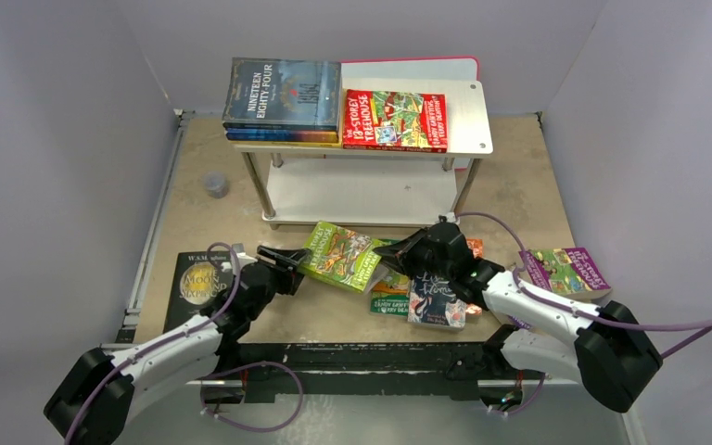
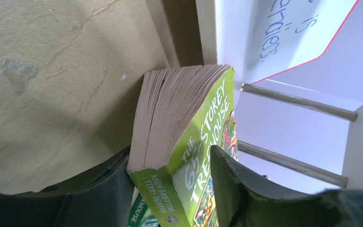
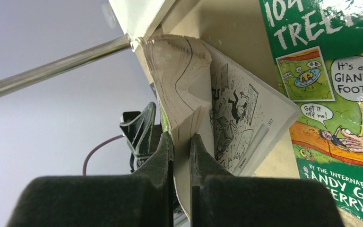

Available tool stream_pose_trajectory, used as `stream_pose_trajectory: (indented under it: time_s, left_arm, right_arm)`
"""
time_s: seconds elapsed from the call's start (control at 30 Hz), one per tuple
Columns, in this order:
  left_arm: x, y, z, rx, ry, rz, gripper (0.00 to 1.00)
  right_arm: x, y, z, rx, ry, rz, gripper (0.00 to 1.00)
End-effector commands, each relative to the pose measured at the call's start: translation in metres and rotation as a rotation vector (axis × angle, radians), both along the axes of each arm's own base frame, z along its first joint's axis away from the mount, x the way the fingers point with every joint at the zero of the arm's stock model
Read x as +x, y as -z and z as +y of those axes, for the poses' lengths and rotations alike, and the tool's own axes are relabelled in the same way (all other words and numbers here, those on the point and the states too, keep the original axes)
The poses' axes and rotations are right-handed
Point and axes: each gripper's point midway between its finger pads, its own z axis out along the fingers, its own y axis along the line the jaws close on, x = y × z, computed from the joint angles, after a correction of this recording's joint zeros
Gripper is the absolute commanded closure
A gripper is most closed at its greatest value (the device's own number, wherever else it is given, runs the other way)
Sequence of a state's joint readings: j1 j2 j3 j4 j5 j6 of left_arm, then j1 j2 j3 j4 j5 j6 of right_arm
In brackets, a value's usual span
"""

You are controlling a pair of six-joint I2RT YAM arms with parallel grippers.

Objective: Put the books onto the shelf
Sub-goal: Pick up the book from the center of the board.

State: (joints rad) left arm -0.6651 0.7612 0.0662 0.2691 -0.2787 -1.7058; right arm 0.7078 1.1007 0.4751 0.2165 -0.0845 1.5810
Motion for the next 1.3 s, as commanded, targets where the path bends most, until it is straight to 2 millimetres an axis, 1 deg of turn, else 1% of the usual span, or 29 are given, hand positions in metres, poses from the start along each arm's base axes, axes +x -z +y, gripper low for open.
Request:
stream_pose_trajectory:
  time_s: [0.0, 0.07, 0.17, 0.27, 0.33, 0.37, 0.4, 0.43, 0.47, 0.5, 0.6, 0.7, 0.77, 0.93, 1.0, 1.07, 1.17, 1.27]
  left_arm:
    - [0.021, -0.049, -0.005, -0.155, -0.066, -0.134, 0.48]
    - [0.024, -0.052, -0.009, -0.145, -0.049, -0.148, 0.53]
    - [0.024, -0.062, -0.02, -0.151, 0.006, -0.183, 0.58]
    - [0.024, -0.069, -0.031, -0.134, 0.066, -0.203, 0.64]
    - [0.024, -0.075, -0.033, -0.128, 0.08, -0.222, 0.75]
    - [0.024, -0.079, -0.033, -0.129, 0.08, -0.235, 0.82]
    - [0.023, -0.083, -0.033, -0.129, 0.082, -0.247, 0.88]
    - [0.023, -0.087, -0.032, -0.126, 0.08, -0.257, 0.96]
    - [0.023, -0.091, -0.03, -0.119, 0.078, -0.265, 1.0]
    - [0.023, -0.094, -0.029, -0.104, 0.076, -0.271, 1.0]
    - [0.021, -0.108, -0.024, -0.069, 0.073, -0.302, 1.0]
    - [0.019, -0.134, -0.019, -0.039, 0.07, -0.358, 1.0]
    - [0.018, -0.161, -0.016, -0.025, 0.071, -0.417, 1.0]
    - [0.011, -0.211, -0.011, 0.035, 0.086, -0.52, 1.0]
    - [0.005, -0.236, -0.011, 0.048, 0.108, -0.593, 1.0]
    - [-0.008, -0.263, -0.012, 0.065, 0.152, -0.707, 1.0]
    - [-0.023, -0.292, -0.01, 0.095, 0.185, -0.829, 1.0]
    - [-0.037, -0.313, -0.011, 0.109, 0.23, -0.919, 1.0]
  right_arm:
    - [-0.008, -0.034, 0.018, 0.116, -0.097, -0.067, 1.0]
    - [-0.012, -0.03, 0.019, 0.107, -0.127, -0.078, 1.0]
    - [-0.02, -0.025, 0.022, 0.112, -0.177, -0.085, 1.0]
    - [-0.022, -0.029, 0.025, 0.121, -0.218, -0.121, 1.0]
    - [-0.023, -0.031, 0.026, 0.095, -0.248, -0.151, 1.0]
    - [-0.023, -0.032, 0.025, 0.081, -0.258, -0.165, 0.94]
    - [-0.024, -0.032, 0.025, 0.068, -0.267, -0.177, 0.85]
    - [-0.025, -0.032, 0.023, 0.055, -0.271, -0.181, 0.76]
    - [-0.026, -0.031, 0.021, 0.038, -0.274, -0.188, 0.63]
    - [-0.028, -0.031, 0.019, 0.025, -0.28, -0.201, 0.54]
    - [-0.033, -0.037, 0.014, 0.01, -0.307, -0.267, 0.34]
    - [-0.041, -0.049, 0.012, 0.003, -0.36, -0.361, 0.21]
    - [-0.047, -0.063, 0.011, 0.025, -0.393, -0.449, 0.16]
    - [-0.057, -0.096, 0.006, 0.056, -0.425, -0.643, 0.11]
    - [-0.061, -0.111, 0.004, 0.068, -0.435, -0.732, 0.09]
    - [-0.066, -0.127, 0.002, 0.087, -0.444, -0.821, 0.07]
    - [-0.072, -0.146, 0.0, 0.113, -0.454, -0.928, 0.06]
    - [-0.076, -0.161, 0.001, 0.136, -0.466, -0.999, 0.05]
